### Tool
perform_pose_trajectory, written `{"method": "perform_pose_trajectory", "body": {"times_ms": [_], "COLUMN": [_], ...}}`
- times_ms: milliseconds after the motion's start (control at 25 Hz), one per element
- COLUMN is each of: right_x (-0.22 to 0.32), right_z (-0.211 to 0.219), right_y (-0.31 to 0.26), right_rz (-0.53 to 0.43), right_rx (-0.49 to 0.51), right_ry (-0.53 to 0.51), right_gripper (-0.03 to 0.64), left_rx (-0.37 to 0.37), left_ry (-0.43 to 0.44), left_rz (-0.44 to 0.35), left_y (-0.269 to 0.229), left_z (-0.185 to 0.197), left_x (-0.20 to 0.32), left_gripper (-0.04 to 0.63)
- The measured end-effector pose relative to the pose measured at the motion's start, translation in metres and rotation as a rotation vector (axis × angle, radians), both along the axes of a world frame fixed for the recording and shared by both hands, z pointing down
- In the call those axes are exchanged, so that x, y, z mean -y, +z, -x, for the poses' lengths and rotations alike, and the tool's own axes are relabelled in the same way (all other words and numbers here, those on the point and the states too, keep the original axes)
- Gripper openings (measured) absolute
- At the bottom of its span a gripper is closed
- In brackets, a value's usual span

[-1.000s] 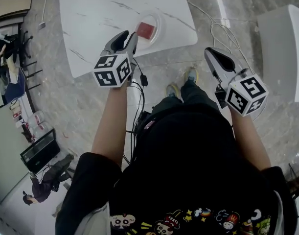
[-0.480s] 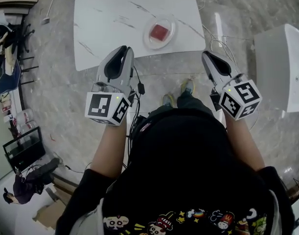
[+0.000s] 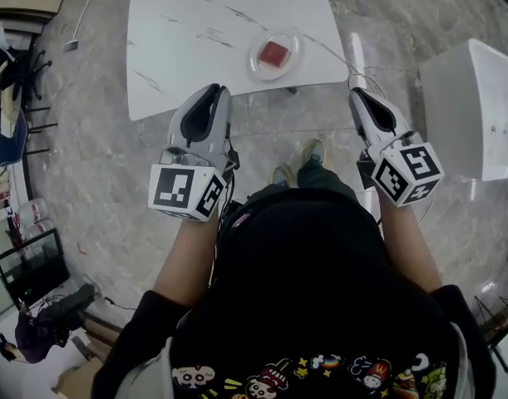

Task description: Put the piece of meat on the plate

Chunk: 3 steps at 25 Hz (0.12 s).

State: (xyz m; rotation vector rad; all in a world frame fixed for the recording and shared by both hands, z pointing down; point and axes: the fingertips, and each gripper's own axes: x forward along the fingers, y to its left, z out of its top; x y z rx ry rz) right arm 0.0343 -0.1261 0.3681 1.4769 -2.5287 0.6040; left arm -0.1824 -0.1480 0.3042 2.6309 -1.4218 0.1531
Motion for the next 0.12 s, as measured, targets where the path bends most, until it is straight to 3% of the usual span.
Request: {"method": "perform_pose_trajectory", "body": {"times_ms": [120], "right_x": [-0.016], "right_z": [0.005], "right_y": [-0.002], "right_rz": [0.0], "right_rx": [-0.002], "right_ry": [0.024], "right_gripper": [0.021], "left_rx": [-0.011], "left_ry": [0.014], "left_rz": [-0.003], "left_y": [0.0], "left_z": [0.007], "left_x": [-0.015], "left_gripper": [0.152]}}
